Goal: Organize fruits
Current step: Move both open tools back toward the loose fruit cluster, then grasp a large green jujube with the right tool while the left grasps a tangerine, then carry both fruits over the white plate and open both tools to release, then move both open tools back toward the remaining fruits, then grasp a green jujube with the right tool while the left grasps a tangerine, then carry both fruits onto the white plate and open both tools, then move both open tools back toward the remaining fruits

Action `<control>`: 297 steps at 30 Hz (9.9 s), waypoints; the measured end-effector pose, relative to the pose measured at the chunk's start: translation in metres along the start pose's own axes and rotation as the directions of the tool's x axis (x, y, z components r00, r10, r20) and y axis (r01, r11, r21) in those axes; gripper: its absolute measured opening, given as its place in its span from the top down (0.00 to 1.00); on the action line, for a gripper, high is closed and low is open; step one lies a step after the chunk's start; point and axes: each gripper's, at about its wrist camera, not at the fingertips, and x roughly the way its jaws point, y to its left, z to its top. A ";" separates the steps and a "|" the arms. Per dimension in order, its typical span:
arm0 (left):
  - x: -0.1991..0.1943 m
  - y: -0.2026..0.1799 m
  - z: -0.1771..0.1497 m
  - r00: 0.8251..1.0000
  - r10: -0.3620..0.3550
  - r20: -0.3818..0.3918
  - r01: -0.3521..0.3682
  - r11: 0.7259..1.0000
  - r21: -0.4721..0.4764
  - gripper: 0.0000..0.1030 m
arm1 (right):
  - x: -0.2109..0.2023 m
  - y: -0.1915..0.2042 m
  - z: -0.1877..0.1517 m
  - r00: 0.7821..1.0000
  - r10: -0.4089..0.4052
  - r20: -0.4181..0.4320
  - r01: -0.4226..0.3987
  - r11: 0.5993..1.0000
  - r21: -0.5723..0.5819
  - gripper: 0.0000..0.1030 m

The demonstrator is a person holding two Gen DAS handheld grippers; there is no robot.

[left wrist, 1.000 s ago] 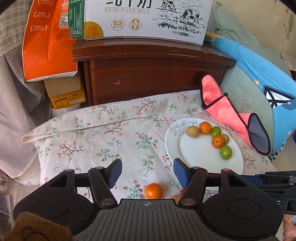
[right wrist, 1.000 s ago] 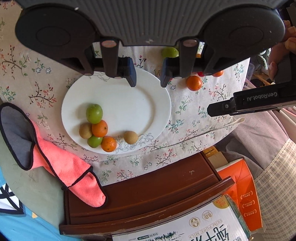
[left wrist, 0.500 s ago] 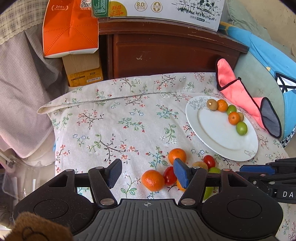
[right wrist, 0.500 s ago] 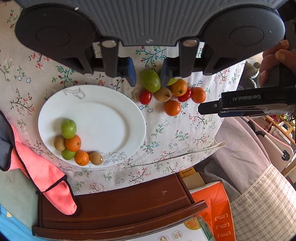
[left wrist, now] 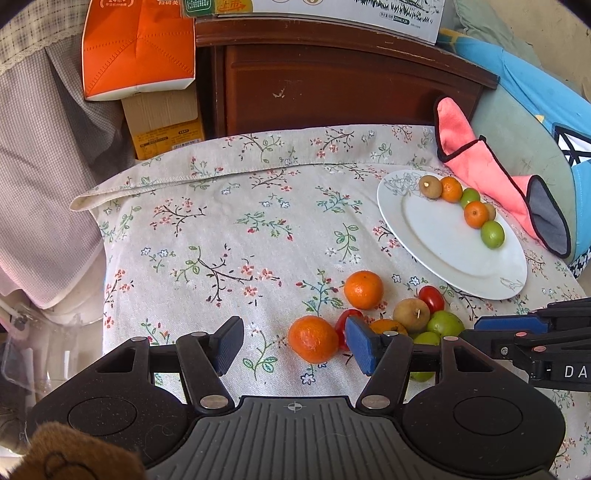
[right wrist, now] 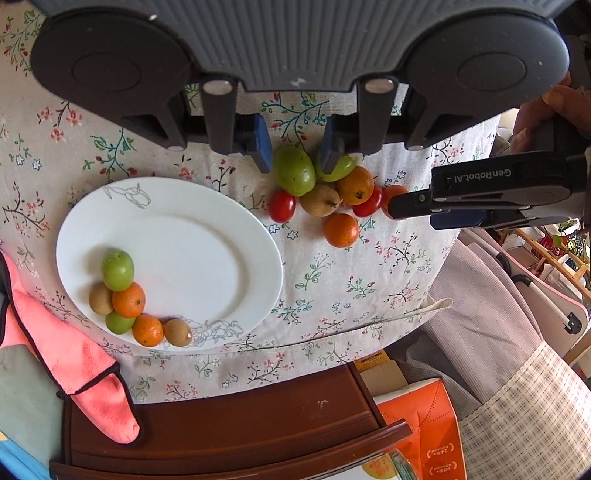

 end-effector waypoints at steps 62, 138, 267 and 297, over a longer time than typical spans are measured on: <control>-0.025 -0.053 0.032 0.973 -0.134 0.188 0.128 0.991 0.040 0.72 | -0.060 -0.014 0.038 0.966 -0.056 0.252 0.051 0.998 0.027 0.74; -0.042 -0.008 -0.005 0.991 0.058 0.123 -0.052 0.997 -0.053 0.08 | -0.038 0.006 -0.012 0.969 -0.197 0.146 0.198 0.980 0.010 0.07; 0.015 -0.082 0.059 0.970 -0.219 0.107 0.209 0.973 0.098 0.73 | -0.033 -0.042 0.034 0.976 -0.137 0.169 0.113 0.983 0.141 0.75; 0.014 -0.061 0.068 0.983 -0.106 0.152 0.107 0.994 0.001 0.15 | -0.024 -0.054 0.033 0.975 -0.146 0.169 0.106 0.969 0.225 0.27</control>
